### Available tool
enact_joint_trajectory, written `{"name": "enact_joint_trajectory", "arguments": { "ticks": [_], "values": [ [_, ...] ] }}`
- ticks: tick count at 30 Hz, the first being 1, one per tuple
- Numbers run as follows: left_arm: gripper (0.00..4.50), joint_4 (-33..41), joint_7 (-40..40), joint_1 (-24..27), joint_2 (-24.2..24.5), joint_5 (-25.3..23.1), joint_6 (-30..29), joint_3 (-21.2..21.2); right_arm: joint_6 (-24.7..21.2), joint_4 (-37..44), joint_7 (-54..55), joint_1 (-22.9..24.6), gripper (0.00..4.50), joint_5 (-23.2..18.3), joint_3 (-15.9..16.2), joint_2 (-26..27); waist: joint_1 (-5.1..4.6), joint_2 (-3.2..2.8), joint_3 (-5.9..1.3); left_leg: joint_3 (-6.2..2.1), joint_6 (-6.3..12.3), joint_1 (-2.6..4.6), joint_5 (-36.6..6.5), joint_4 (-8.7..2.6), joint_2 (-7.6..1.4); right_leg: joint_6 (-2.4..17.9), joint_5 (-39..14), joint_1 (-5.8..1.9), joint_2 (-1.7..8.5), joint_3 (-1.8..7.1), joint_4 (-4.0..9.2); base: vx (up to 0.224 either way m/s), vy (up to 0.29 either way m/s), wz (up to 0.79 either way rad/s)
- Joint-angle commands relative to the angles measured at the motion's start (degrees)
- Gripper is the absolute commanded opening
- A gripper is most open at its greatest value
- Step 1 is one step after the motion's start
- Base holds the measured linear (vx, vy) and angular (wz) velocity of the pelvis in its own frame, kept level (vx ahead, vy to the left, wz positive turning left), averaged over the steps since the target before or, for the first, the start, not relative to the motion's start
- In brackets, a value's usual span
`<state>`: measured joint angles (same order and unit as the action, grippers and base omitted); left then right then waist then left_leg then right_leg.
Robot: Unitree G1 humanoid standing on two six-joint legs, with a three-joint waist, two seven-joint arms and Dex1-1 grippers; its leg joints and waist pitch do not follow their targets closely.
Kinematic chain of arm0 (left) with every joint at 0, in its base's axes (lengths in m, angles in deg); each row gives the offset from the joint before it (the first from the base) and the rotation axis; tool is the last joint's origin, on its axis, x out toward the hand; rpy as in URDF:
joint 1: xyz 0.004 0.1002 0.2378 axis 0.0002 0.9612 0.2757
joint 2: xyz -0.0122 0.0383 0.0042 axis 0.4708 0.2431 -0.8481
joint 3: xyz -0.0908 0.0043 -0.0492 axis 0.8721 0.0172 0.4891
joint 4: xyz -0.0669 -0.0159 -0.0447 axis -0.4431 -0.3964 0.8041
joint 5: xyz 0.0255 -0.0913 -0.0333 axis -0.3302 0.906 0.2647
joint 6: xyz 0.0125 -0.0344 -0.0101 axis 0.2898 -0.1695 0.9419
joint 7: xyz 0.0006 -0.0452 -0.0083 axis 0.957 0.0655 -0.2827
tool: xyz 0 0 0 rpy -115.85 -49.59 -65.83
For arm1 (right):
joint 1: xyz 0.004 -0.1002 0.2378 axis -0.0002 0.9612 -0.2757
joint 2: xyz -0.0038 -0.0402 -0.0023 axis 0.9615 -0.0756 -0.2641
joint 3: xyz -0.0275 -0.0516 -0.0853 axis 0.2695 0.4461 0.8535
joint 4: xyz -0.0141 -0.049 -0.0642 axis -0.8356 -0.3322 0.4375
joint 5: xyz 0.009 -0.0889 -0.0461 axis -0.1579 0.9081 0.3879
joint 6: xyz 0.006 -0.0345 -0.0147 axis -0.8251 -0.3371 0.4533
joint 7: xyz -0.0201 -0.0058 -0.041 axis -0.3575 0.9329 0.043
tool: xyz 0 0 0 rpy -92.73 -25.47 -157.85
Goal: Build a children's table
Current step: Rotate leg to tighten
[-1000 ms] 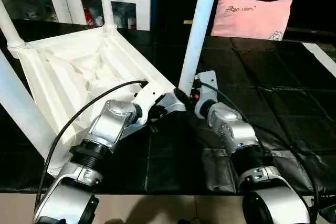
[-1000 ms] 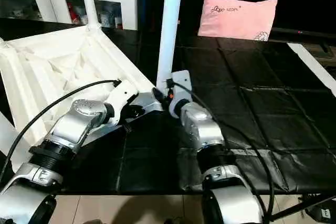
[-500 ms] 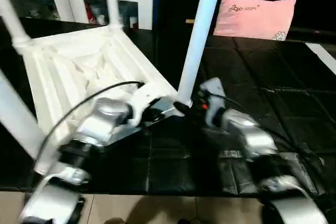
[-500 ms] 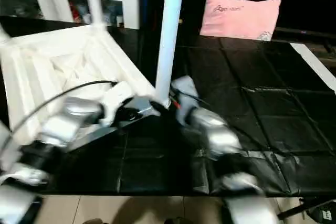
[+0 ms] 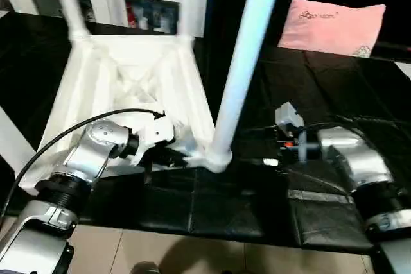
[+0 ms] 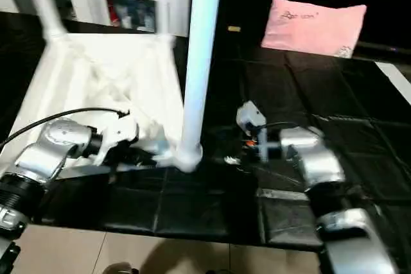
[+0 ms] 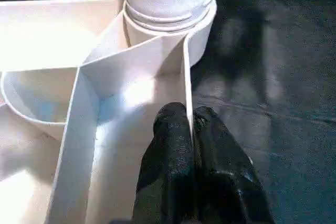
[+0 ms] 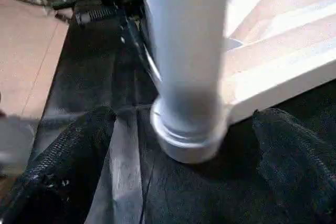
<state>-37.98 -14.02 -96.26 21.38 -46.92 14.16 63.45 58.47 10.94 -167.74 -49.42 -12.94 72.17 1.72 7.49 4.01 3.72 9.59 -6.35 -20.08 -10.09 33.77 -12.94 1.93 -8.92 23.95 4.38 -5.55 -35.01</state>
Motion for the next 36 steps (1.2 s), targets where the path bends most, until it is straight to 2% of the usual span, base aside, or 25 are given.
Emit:
{"name": "enact_joint_trajectory", "arguments": {
  "ticks": [1, 5, 6, 10, 12, 15, 21, 24, 25, 28, 30, 31, 33, 35, 36],
  "values": [
    [0.00, 2.59, -5.02, -0.84, -1.32, 2.27, 2.17, -2.51, 5.96, -1.68, -0.79, -1.18, 4.45, 2.34, 1.34, 0.62, -0.33, -0.87, -4.34, 0.58, 1.46, 0.25, -12.45, -3.69, -0.59, 9.82, -16.95, -3.43, 3.66, 2.93, 4.10, 0.000, 0.000, 0.00],
    [0.00, 2.68, -6.67, -0.92, -1.62, 2.02, 3.49, -3.70, 6.91, -2.90, -4.20, -1.75, 4.45, 2.04, 2.96, 1.78, 0.10, -0.82, -4.40, 0.60, 1.54, 0.39, -12.32, -3.73, -0.70, 10.24, -16.18, -3.37, 3.47, 2.95, 3.97, 0.000, 0.000, 0.00],
    [0.00, 2.62, -6.74, -0.94, -1.65, 1.96, 3.62, -3.75, 6.87, -3.00, -4.46, -1.80, 4.19, 2.02, 3.10, 1.82, 0.21, -0.85, -4.42, 0.57, 1.57, 0.42, -12.63, -3.76, -0.76, 10.37, -15.98, -3.40, 3.44, 2.90, 3.91, 0.000, 0.000, 0.00],
    [0.00, 1.90, -7.26, -1.16, -1.90, 1.25, 4.96, -4.23, 6.65, -4.61, -7.25, -2.48, 3.94, 2.01, 4.60, 2.28, 0.23, -0.76, -4.45, 0.54, 1.51, 0.32, -13.11, -3.74, -0.73, 10.66, -15.90, -3.53, 3.48, 2.87, 3.79, 0.000, 0.000, 0.00],
    [0.00, 1.66, -7.54, -1.25, -1.80, 1.13, 5.38, -4.34, 8.12, -6.33, -8.36, -2.92, 3.81, 2.84, 5.47, 2.53, 0.14, -0.60, -4.33, 0.51, 1.47, 0.15, -13.10, -3.76, -0.68, 9.96, -17.29, -3.58, 3.56, 2.89, 3.91, 0.000, 0.000, 0.00],
    [0.00, 1.65, -7.65, -1.29, -1.60, 1.26, 5.49, -4.48, 9.25, -7.77, -8.79, -3.27, 3.51, 3.47, 5.60, 2.79, 0.18, -0.52, -4.35, 0.51, 1.30, 0.15, -12.57, -3.73, -0.67, 9.44, -18.29, -3.53, 3.63, 2.95, 4.00, 0.000, 0.000, 0.00],
    [0.00, 1.59, -7.93, -1.20, -1.00, 0.94, 6.13, -4.69, 9.75, -9.47, -9.96, -3.65, 2.97, 3.35, 5.88, 2.87, 0.15, -0.60, -4.38, 0.54, 1.52, 0.19, -12.34, -3.71, -0.72, 10.06, -16.88, -3.52, 3.50, 2.95, 3.80, 0.000, 0.000, 0.00],
    [0.00, 1.32, -8.14, -1.21, -0.70, 0.83, 6.57, -4.72, 9.72, -9.97, -10.56, -3.92, 2.87, 3.00, 6.03, 3.01, 0.15, -0.69, -4.37, 0.53, 1.57, 0.21, -12.72, -3.71, -0.71, 10.12, -17.33, -3.51, 3.52, 2.90, 3.86, 0.000, 0.000, 0.00],
    [0.00, 1.11, -8.19, -1.22, -0.61, 0.67, 6.79, -4.74, 9.72, -10.10, -10.70, -3.93, 2.66, 2.87, 6.11, 3.13, 0.17, -0.72, -4.38, 0.53, 1.52, 0.21, -12.76, -3.71, -0.70, 10.04, -17.65, -3.52, 3.54, 2.91, 3.89, 0.000, 0.000, 0.00],
    [0.00, 1.01, -8.22, -1.22, -0.58, 0.60, 6.91, -4.76, 10.08, -10.60, -11.00, -4.01, 2.48, 3.13, 5.89, 3.34, 0.17, -0.80, -4.42, 0.51, 1.40, 0.26, -12.85, -3.73, -0.77, 10.10, -17.19, -3.47, 3.52, 2.90, 3.83, 0.000, 0.000, 0.00],
    [0.00, 0.80, -8.18, -1.24, -0.51, 0.51, 7.10, -4.84, 10.55, -11.26, -11.35, -4.01, 2.37, 3.27, 5.72, 3.63, 0.17, -1.10, -4.39, 0.48, 1.26, 0.32, -13.20, -3.77, -0.76, 10.26, -17.16, -3.42, 3.51, 2.91, 3.82, 0.000, 0.000, 0.00],
    [0.00, 0.73, -8.14, -1.23, -0.50, 0.47, 7.17, -4.88, 10.63, -11.37, -11.45, -3.96, 2.22, 3.27, 5.70, 3.70, 0.14, -0.91, -4.42, 0.48, 1.25, 0.23, -13.12, -3.75, -0.71, 10.34, -16.89, -3.56, 3.48, 2.90, 3.81, 0.000, 0.000, 0.00],
    [0.00, 0.74, -7.94, -1.11, -0.47, 0.44, 7.00, -4.91, 10.07, -10.75, -11.90, -3.39, 2.19, 2.82, 5.60, 3.76, 0.16, -0.92, -4.43, 0.51, 1.25, 0.26, -13.11, -3.72, -0.71, 10.28, -16.94, -3.53, 3.47, 2.90, 3.83, 0.000, 0.000, 0.00],
    [0.00, 0.79, -7.60, -0.98, -0.47, 0.42, 6.53, -4.85, 9.22, -9.75, -12.13, -2.62, 2.15, 2.08, 5.36, 3.82, 0.17, -1.31, -4.42, 0.44, 1.08, 0.34, -13.54, -3.77, -0.72, 10.24, -17.19, -3.53, 3.45, 2.89, 3.86, 0.000, 0.000, 0.00],
    [0.00, 0.80, -7.38, -0.93, -0.49, 0.38, 6.24, -4.80, 8.86, -9.31, -12.13, -2.27, 2.11, 1.71, 5.18, 3.87, 0.18, -1.20, -4.48, 0.48, 1.14, 0.33, -13.34, -3.74, -0.72, 10.22, -16.72, -3.59, 3.42, 2.92, 3.89, 0.000, 0.000, 0.00]
  ]
}}
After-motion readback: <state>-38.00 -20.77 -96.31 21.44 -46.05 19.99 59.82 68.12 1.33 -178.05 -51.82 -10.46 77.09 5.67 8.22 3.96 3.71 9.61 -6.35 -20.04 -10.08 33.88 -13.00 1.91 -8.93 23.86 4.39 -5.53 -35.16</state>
